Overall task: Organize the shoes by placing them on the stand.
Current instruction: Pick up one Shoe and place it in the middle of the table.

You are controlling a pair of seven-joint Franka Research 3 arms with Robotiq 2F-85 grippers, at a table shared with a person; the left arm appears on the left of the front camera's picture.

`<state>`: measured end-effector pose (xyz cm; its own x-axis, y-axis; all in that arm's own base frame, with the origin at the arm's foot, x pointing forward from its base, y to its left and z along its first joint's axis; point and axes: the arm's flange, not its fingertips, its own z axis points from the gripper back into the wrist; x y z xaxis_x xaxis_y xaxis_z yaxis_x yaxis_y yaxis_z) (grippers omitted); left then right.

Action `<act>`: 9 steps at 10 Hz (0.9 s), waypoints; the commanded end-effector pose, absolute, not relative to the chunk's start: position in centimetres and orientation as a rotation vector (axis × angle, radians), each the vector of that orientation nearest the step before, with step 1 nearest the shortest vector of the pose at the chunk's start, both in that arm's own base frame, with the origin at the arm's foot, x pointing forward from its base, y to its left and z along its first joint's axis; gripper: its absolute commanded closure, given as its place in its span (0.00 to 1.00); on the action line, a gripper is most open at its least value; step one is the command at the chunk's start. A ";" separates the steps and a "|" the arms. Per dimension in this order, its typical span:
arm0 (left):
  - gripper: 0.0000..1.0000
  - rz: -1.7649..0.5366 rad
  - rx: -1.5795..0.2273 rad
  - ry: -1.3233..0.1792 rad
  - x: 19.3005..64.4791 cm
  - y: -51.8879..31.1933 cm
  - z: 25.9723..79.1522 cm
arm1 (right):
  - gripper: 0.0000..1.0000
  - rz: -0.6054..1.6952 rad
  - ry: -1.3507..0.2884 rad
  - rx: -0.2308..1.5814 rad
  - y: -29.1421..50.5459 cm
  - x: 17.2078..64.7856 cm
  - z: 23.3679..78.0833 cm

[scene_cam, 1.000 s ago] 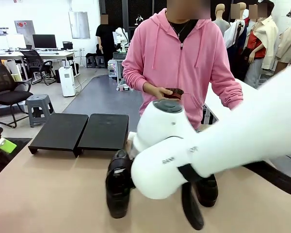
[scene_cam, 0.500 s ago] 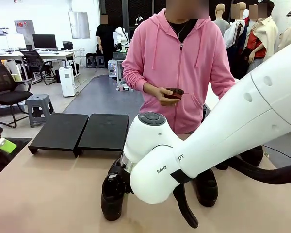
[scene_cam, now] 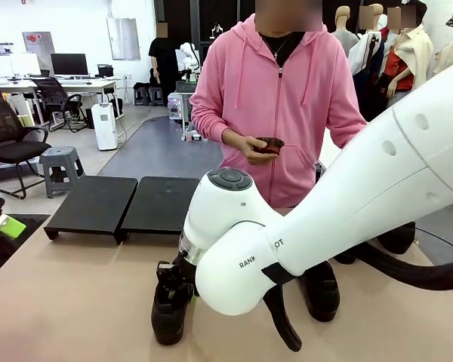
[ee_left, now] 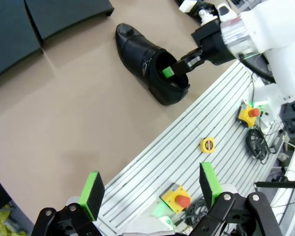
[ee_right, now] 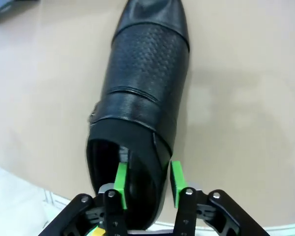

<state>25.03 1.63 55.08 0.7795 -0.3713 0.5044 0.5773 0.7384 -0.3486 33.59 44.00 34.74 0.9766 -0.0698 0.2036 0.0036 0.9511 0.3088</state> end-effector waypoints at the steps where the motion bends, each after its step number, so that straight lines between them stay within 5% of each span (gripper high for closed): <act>1: 0.00 -0.547 -0.536 -0.430 25.1 1.8 55.1 | 0.00 0.000 -0.274 0.300 41.8 31.7 38.3; 6: 0.00 -0.547 -0.536 -0.430 25.1 1.8 55.1 | 0.00 0.066 -0.377 0.256 35.1 28.3 44.2; 9: 0.00 -0.547 -0.536 -0.430 25.1 1.8 55.1 | 0.00 0.381 -0.382 0.210 45.6 26.4 42.3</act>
<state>25.03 1.63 55.09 0.7795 -0.3714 0.5045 0.5773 0.7384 -0.3485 25.32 40.84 42.98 0.9052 0.1820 0.3840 -0.2636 0.9492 0.1716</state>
